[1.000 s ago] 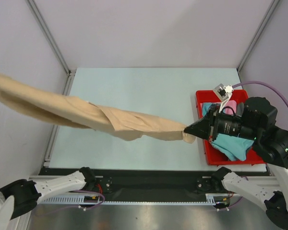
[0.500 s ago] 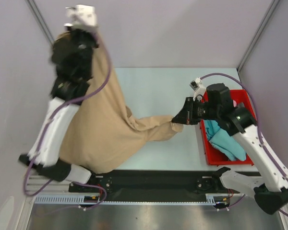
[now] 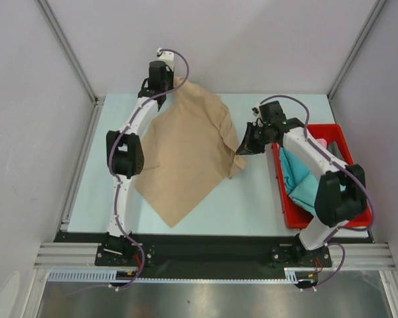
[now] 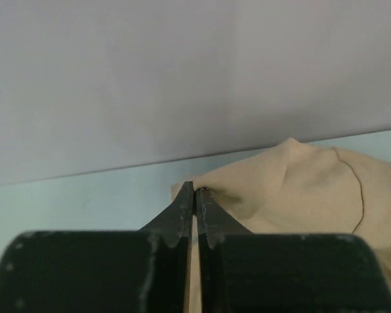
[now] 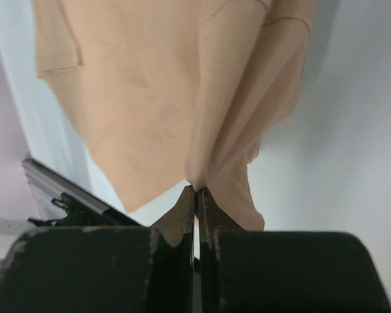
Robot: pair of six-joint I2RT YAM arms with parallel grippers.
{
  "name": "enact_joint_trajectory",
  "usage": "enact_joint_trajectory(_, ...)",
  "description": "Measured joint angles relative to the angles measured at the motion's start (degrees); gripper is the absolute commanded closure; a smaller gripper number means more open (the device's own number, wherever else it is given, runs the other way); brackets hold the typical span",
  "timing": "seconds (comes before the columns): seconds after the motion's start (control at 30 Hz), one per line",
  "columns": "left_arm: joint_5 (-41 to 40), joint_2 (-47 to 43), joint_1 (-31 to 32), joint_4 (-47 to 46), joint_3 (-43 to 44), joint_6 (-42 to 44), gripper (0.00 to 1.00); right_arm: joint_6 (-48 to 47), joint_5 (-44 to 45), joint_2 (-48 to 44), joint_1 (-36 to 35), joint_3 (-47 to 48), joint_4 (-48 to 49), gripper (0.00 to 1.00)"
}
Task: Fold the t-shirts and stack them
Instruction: Flatten the tshirt out
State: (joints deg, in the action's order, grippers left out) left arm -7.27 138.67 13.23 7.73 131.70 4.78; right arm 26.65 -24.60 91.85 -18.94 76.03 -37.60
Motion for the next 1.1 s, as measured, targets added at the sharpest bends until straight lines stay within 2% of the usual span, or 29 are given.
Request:
enact_joint_trajectory(0.07, 0.20, 2.32, -0.68, -0.31, 0.15, -2.25, 0.72, -0.39, 2.01, 4.22, 0.44, 2.21, -0.37, 1.00)
enact_joint_trajectory(0.1, 0.15, 2.95, -0.87, -0.33, 0.33, -3.19, 0.58, -0.57, 2.95, 6.01, 0.63, 3.43, -0.83, 1.00)
enact_joint_trajectory(0.13, 0.00, 3.23, -1.03, -0.31, 0.44, -3.72, 0.20, -0.72, 3.89, 7.28, 0.85, 4.46, -1.40, 0.99)
enact_joint_trajectory(0.2, -0.66, 3.30, -1.22, -0.24, 0.81, -4.96, 0.01, -1.18, 6.27, 9.86, 1.33, 7.15, -2.71, 0.96)
enact_joint_trajectory(0.23, -1.51, 2.99, -1.18, -0.22, 1.03, -5.60, 0.00, -1.57, 7.41, 10.75, 1.53, 8.26, -3.39, 1.00)
enact_joint_trajectory(0.33, -4.63, -0.11, -0.92, 3.82, 0.04, -7.74, 0.00, -2.86, 10.73, 12.72, 1.88, 11.32, -6.43, 1.00)
enact_joint_trajectory(0.4, -6.78, -4.79, -0.52, 7.50, -3.72, -9.31, 0.00, -3.61, 12.39, 13.03, 1.92, 11.52, -7.58, 0.98)
enact_joint_trajectory(0.53, -9.57, -20.96, 2.25, 13.25, -20.48, -12.28, 0.19, -4.50, 14.32, 12.17, 1.79, 7.61, -7.19, 0.95)
enact_joint_trajectory(0.6, -8.76, -30.60, 5.95, 15.47, -30.64, -14.53, 0.25, -4.46, 14.71, 11.28, 1.70, 4.07, -6.82, 0.95)
enact_joint_trajectory(0.63, -8.07, -35.30, 8.22, 15.13, -36.24, -15.85, 0.32, -4.46, 14.71, 10.80, 1.51, 2.23, -6.54, 0.96)
enact_joint_trajectory(0.77, -2.91, -48.89, 18.27, 16.94, -56.02, -23.71, 0.38, -4.17, 14.21, 8.92, 1.14, -3.58, -5.20, 0.98)
enact_joint_trajectory(0.83, -0.79, -50.88, 19.96, 17.90, -63.95, -28.39, 0.38, -3.74, 13.46, 7.61, 0.98, -5.70, -4.57, 0.98)
enact_joint_trajectory(0.93, 0.22, -49.62, 18.60, 19.63, -72.48, -35.56, 0.39, -2.93, 12.11, 4.20, 0.66, -8.41, -3.08, 0.97)
enact_joint_trajectory(1.03, 1.51, -46.86, 15.93, 22.10, -76.43, -42.23, 0.44, -1.84, 8.87, 0.76, 0.90, -10.80, -0.98, 0.97)
enact_joint_trajectory(1.1, 3.58, -44.63, 13.31, 23.19, -76.96, -45.55, 0.43, -0.39, 5.40, -0.79, 1.36, -12.57, 1.42, 0.96)
